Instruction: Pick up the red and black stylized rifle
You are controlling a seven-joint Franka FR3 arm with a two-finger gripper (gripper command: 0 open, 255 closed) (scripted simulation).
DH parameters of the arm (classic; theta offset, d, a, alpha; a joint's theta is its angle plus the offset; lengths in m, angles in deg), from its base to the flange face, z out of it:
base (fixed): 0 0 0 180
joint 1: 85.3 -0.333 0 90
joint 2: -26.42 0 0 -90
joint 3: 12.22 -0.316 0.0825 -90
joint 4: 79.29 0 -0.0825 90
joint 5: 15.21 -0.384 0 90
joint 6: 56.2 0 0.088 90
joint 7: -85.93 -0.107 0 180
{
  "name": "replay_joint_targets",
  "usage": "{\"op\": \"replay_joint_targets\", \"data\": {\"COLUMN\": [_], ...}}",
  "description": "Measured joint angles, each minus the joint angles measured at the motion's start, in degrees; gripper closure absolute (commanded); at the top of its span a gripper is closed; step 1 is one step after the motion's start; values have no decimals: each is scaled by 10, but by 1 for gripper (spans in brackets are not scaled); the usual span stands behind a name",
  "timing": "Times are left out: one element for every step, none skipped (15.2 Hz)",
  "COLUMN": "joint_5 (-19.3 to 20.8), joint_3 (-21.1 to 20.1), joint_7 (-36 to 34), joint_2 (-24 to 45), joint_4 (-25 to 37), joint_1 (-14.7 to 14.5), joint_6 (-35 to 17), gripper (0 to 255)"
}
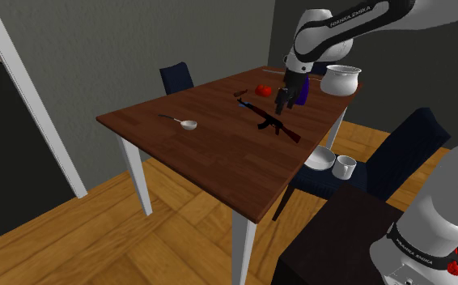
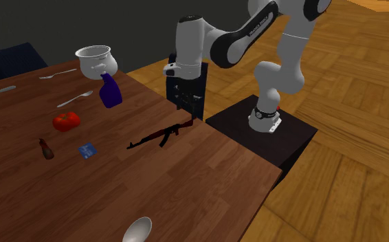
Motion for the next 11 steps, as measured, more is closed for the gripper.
{"op": "replay_joint_targets", "data": {"joint_5": [-4, -7, -11, -16, -22, -27, -32, -35, -37, -40, -42], "joint_3": [3, 4, 8, 11, 11, 10, 10, 10, 11, 11, 11], "joint_7": [11, 19, 31, 44, 53, 59, 67, 73, 77, 81, 84], "joint_2": [19, 38, 52, 74, 98, 124, 143, 156, 161, 168, 173], "joint_4": [10, 22, 30, 51, 70, 92, 111, 118, 118, 119, 116], "joint_1": [0, -1, 0, 2, 1, 0, 1, 2, 3, 4, 5], "joint_6": [-11, -22, -30, -33, -42, -47, -51, -57, -64, -69, -78], "gripper": [0, 0, 0, 0, 0, 0, 0, 0, 0, 0, 0]}}
